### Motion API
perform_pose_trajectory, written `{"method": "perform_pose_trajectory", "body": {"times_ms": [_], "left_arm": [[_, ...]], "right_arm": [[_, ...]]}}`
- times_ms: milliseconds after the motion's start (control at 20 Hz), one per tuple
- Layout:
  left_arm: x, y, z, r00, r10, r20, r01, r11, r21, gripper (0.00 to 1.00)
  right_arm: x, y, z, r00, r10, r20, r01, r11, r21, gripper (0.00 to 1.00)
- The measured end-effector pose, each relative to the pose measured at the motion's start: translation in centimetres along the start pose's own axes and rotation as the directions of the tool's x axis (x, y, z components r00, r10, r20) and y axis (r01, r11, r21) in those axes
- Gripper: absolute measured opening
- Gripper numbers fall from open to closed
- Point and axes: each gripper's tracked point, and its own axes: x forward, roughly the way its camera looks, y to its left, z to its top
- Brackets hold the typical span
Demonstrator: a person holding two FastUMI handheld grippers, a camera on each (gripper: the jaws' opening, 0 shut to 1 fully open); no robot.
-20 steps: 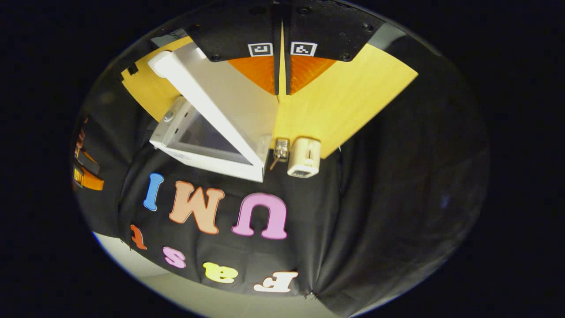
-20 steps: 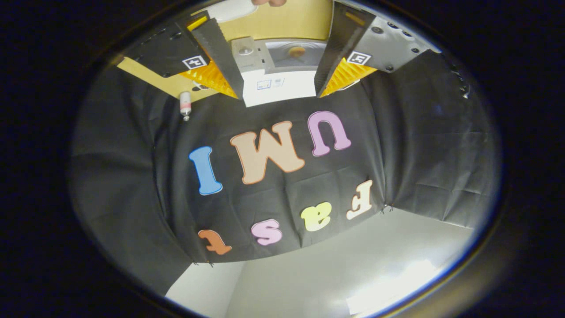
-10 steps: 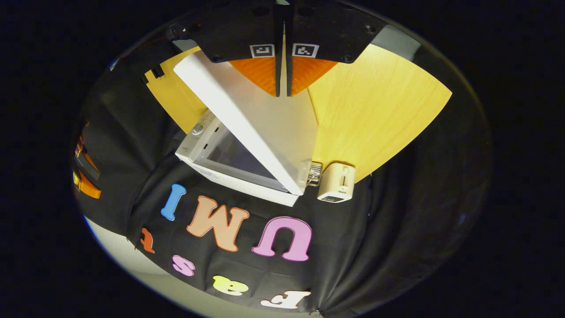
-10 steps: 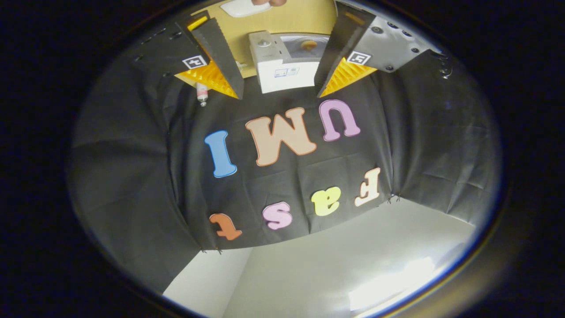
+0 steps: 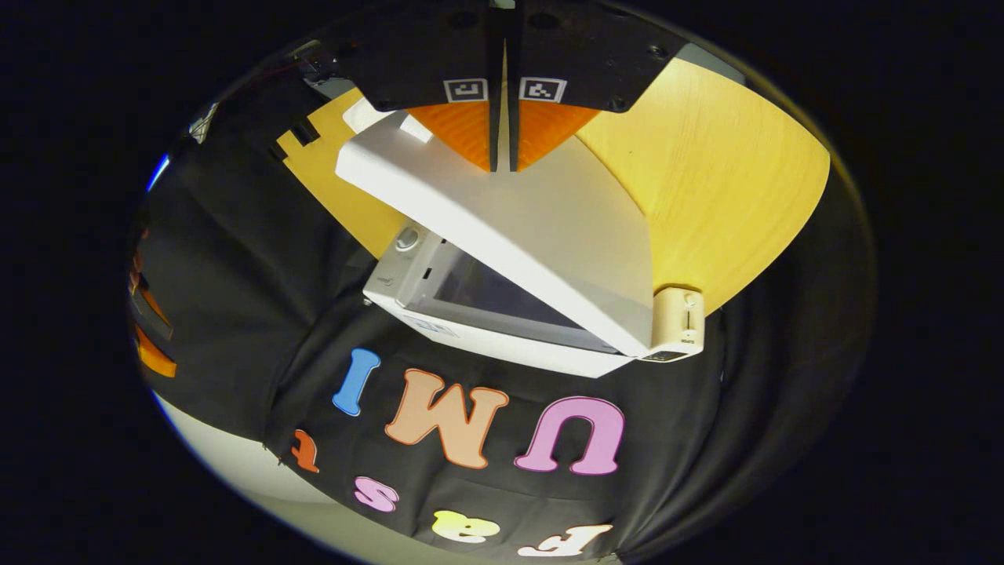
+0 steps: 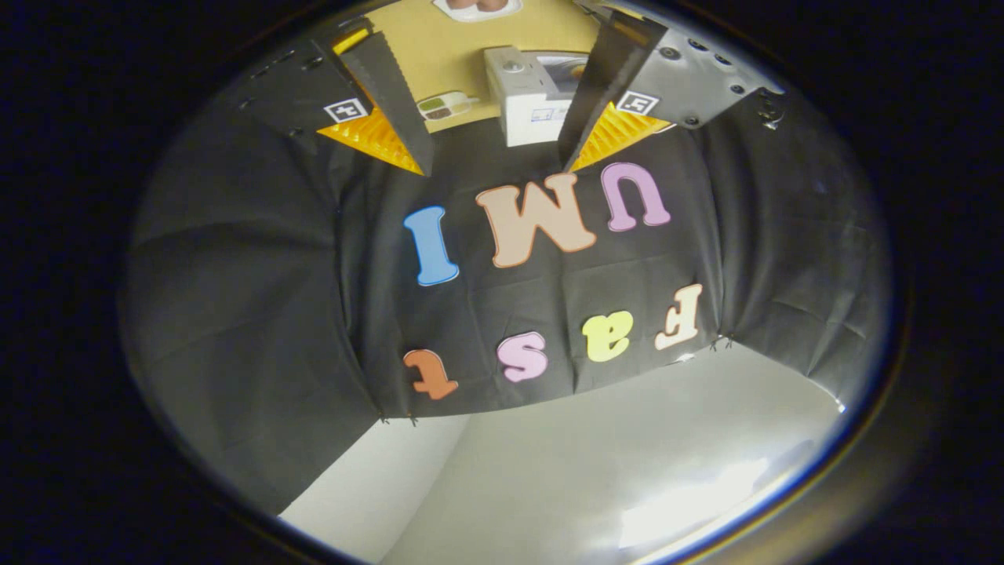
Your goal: Open the microwave oven with the left hand, put the food in, and close the microwave oven.
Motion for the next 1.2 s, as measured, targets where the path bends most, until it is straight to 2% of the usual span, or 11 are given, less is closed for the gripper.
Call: {"method": "perform_pose_trajectory", "body": {"times_ms": [300,350,850,1200], "left_arm": [[3.8,-2.4,1.6,0.999,-0.035,0.006,0.035,0.999,0.019,0.01],[4.4,-2.8,1.9,0.999,-0.037,0.009,0.037,0.999,0.025,0.01],[10.3,-6.0,3.4,0.999,-0.050,0.020,0.048,0.993,0.106,0.01],[13.6,-5.6,4.0,1.000,-0.026,0.007,0.025,0.993,0.112,0.01]], "right_arm": [[-2.3,-2.6,1.9,0.998,-0.051,0.024,0.052,0.995,-0.080,0.98],[-2.5,-2.8,2.3,0.998,-0.055,0.027,0.057,0.995,-0.087,0.89],[-3.9,-6.4,4.3,0.994,-0.101,0.033,0.105,0.984,-0.146,0.89],[-4.1,-8.1,4.4,0.990,-0.138,0.031,0.141,0.978,-0.154,0.89]]}}
